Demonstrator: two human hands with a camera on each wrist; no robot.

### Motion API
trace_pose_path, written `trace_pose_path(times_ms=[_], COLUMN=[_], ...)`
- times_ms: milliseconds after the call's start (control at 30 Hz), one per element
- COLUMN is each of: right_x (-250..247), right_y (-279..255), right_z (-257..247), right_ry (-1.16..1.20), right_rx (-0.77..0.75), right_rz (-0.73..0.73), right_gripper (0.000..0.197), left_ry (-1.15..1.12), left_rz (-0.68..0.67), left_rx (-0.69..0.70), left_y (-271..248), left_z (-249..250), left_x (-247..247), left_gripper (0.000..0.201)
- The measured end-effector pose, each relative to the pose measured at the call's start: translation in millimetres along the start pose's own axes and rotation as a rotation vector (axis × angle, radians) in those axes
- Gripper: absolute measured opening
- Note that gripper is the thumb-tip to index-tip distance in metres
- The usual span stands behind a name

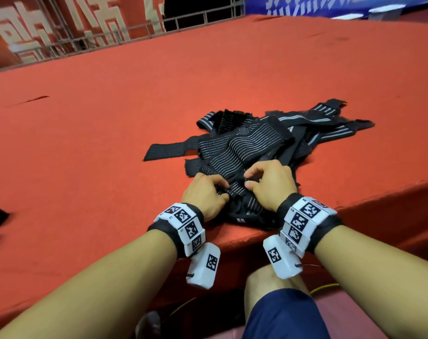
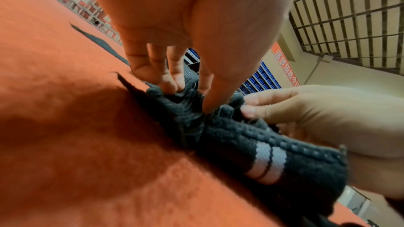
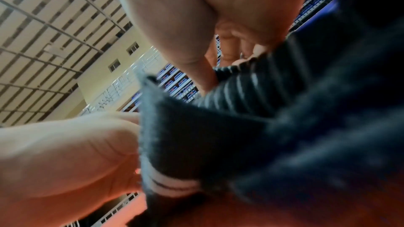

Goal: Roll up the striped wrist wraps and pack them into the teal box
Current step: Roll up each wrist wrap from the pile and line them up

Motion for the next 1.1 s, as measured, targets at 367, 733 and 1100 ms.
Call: trace_pose_path(times_ms=[367,733,1100], right_x=[4,8,12], right_y=[-10,-1,23], right_z=[-56,-72,-60], right_ry=[0.634,0.113,-0.329], right_rx=[-0.217,-0.370,-0.259], right_rz=[0.092,-0.030,-0.136], right_gripper=[0.021,0.026,0.062], left_ry=[-0.313,-0.271,-0.660], left_rz=[0.150,0.045,-0.153], left_rx=[0.282,0.203,0.219], left_y=[-13,-12,-26], left_z=[12,-14,-20], left_x=[-26,-31,-37], left_gripper=[0.055,0.029,0.030])
Point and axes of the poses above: each hand's wrist, its own y-axis towards the middle knuckle, its own x-axis out of the palm, z = x × y, the point moved 7 cm from there along y, towards the middle knuckle, and after that the axes turned 9 degrees about -x, right-handed, at the moved point
